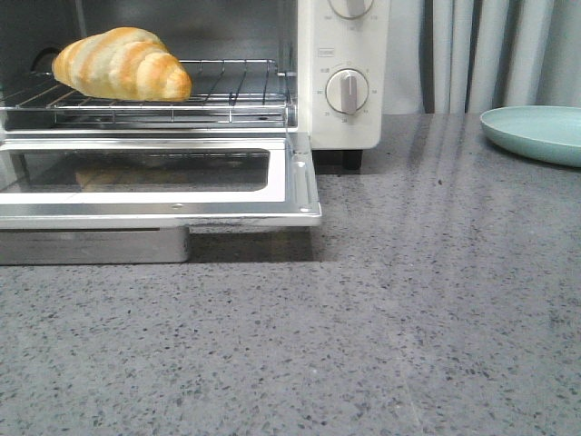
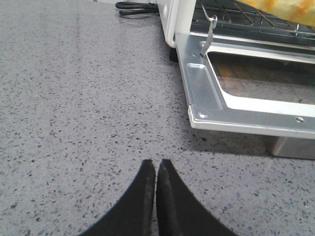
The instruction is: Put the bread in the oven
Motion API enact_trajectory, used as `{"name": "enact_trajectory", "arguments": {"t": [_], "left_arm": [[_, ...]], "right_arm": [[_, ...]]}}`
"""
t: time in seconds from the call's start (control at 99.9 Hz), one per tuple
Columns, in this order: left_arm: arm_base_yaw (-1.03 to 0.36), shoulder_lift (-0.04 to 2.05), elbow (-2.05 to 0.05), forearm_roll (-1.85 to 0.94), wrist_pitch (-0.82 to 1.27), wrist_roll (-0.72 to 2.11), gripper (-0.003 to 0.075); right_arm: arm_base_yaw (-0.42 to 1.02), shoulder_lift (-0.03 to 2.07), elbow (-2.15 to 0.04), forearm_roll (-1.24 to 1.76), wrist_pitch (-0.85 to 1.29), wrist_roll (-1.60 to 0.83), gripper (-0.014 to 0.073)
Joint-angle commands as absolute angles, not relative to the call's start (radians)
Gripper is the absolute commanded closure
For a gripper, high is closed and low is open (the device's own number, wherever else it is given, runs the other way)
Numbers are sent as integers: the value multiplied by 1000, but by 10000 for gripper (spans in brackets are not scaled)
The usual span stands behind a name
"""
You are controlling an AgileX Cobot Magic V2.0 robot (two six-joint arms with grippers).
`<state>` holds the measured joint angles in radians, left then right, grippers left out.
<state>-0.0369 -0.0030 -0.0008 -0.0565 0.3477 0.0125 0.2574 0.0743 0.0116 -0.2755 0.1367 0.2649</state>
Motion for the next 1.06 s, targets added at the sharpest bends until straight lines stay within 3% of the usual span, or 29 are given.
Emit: {"name": "enact_trajectory", "arguments": {"t": [0.0,0.23,1.051], "left_arm": [[-36,-33,24,-68,308,0,741],[-36,-33,24,-68,308,0,741],[-36,-33,24,-68,308,0,741]], "right_arm": [[251,69,23,-273,134,252,662],[251,-12,23,-275,303,252,662],[251,-29,23,-275,298,252,662]]}}
